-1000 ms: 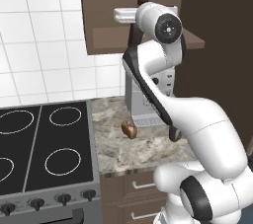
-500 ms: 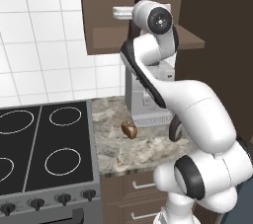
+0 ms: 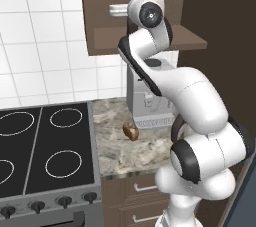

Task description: There are various items on the counter. Only move the condiments/shakers into the cabinet.

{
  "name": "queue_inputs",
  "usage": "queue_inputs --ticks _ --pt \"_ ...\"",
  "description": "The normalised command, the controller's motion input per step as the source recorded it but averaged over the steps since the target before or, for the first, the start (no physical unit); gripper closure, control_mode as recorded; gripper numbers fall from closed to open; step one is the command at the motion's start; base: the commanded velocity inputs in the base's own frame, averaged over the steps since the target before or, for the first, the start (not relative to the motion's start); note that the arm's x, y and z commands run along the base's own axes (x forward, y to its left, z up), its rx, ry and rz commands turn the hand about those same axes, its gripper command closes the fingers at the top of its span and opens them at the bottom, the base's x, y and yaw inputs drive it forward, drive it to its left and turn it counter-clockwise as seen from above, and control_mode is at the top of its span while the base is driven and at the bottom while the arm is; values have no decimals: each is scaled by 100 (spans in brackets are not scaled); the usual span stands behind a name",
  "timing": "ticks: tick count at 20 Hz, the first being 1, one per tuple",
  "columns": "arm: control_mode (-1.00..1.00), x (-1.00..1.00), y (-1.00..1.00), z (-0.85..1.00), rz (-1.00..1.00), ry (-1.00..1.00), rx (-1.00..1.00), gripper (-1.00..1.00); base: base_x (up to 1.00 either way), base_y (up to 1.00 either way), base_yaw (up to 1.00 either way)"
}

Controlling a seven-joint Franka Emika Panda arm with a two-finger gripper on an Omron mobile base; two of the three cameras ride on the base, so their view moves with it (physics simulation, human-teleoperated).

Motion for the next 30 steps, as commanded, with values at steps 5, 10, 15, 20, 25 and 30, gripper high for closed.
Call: queue_inputs --ticks 5,10,15,20,25,30 --pt "-100 25 6 -7 0 -2 -4 100 0 0 0" --pt "-100 38 4 -29 0 0 -4 100 0 0 0" --pt "-100 40 0 -35 0 0 0 100 0 0 0" --pt "-100 48 0 -10 0 0 0 100 0 0 0" --pt "-100 57 0 -12 0 0 -4 100 0 0 0" --pt "-100 44 0 -14 0 0 -1 100 0 0 0"
